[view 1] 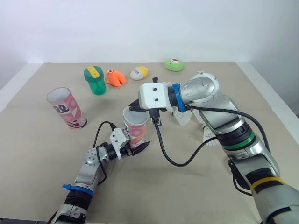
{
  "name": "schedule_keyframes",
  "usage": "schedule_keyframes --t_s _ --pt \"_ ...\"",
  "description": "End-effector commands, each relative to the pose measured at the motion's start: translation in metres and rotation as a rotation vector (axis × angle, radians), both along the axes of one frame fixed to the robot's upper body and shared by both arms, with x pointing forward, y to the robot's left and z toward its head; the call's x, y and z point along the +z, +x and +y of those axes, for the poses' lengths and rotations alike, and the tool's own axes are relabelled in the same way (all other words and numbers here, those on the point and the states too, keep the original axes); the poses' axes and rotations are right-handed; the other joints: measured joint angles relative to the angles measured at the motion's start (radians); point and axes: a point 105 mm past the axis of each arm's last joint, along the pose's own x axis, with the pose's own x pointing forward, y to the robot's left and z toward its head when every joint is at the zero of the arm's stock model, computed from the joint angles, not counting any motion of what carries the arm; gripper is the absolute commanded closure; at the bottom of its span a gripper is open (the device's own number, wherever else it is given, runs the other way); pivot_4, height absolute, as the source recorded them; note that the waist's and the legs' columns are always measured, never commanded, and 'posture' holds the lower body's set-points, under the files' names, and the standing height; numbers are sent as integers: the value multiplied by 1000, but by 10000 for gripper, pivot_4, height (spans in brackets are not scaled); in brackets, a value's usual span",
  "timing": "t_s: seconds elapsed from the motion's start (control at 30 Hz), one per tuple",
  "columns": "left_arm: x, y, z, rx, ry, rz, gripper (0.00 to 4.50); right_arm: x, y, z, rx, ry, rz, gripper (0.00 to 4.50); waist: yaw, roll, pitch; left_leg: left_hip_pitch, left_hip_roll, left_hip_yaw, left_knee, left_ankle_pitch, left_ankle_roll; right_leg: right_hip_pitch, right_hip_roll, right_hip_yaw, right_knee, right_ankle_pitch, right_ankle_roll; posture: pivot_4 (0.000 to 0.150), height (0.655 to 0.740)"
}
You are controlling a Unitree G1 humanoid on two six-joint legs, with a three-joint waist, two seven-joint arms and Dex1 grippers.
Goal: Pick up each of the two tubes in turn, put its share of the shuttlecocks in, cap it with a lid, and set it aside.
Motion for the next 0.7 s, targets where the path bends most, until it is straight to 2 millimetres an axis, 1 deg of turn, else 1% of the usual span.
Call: schedule_keyframes --t_s 0.03,0.07,0.1,0.13,0.23,0.3,0.4,0.43,0.5,0.53,0.6,0.63,0.67,0.7 --pt "-30 -6 -5 -5 18 121 11786 -10 -1 -2 9 -55 -1 44482 0 0 0 0 0 0 0 0 0 0 -1 0 0 0 0 1500 7400" --pt "-30 -6 -6 -6 17 121 11786 -9 -2 -1 14 -45 3 44482 0 0 0 0 -1 0 0 0 0 0 -1 0 0 0 0 1500 7400" --pt "-30 -6 -6 -6 17 121 11786 -7 -4 0 22 -36 10 41396 0 0 0 0 -1 0 0 0 1 0 -2 0 0 0 0 1500 7400" --pt "-30 -6 -6 -6 16 121 11786 -5 -5 0 27 -27 17 37634 0 0 0 0 -2 0 0 1 1 0 -3 -1 0 0 1 1500 7400" --pt "-30 -6 -6 -6 16 121 11786 -1 -7 1 35 -10 33 23593 0 0 0 0 -3 0 -1 1 1 0 -4 -1 0 0 1 1500 7400" --pt "-30 -6 -6 -5 16 121 11786 3 -7 0 35 2 34 16077 0 0 0 0 -4 0 -1 1 2 0 -5 -2 0 0 1 1500 7400" --pt "-30 -7 -6 -5 16 121 11786 15 -3 -1 26 44 23 3211 0 0 0 0 -6 0 -2 2 3 0 -7 -2 0 0 1 1500 7400" --pt "-30 -7 -6 -4 16 121 11786 20 -3 -1 25 62 21 1441 0 0 0 0 -6 0 -2 2 3 0 -8 -2 0 0 2 1500 7400" --pt "-30 -7 -6 -4 15 122 11786 35 -4 -1 38 109 25 1441 0 -1 0 0 -7 0 -3 2 3 0 -9 -3 0 0 2 1500 7400" --pt "-30 -7 -6 -3 15 122 11786 42 -5 -2 43 128 25 3595 0 -1 1 0 -8 0 -3 2 3 0 -10 -3 0 -1 2 1500 7400" --pt "-30 -7 -6 -3 14 122 11786 54 -7 -3 53 159 26 11304 0 -1 1 -1 -9 -1 -3 2 4 0 -11 -3 0 -1 3 1500 7400" --pt "-30 -7 -6 -3 13 122 11786 57 -8 -4 62 167 32 16016 0 -1 1 -1 -10 -1 -3 3 4 -1 -12 -3 0 -1 4 1500 7400" --pt "-30 -7 -6 -3 13 121 11786 59 -11 -4 74 171 43 21195 0 -1 1 -1 -10 -1 -3 3 4 0 -12 -3 0 -1 4 1500 7400" --pt "-30 -7 -6 -3 13 121 11786 59 -13 -4 84 170 58 24696 0 -1 1 -1 -10 -1 -3 3 4 0 -13 -3 -1 -1 4 1500 7400"
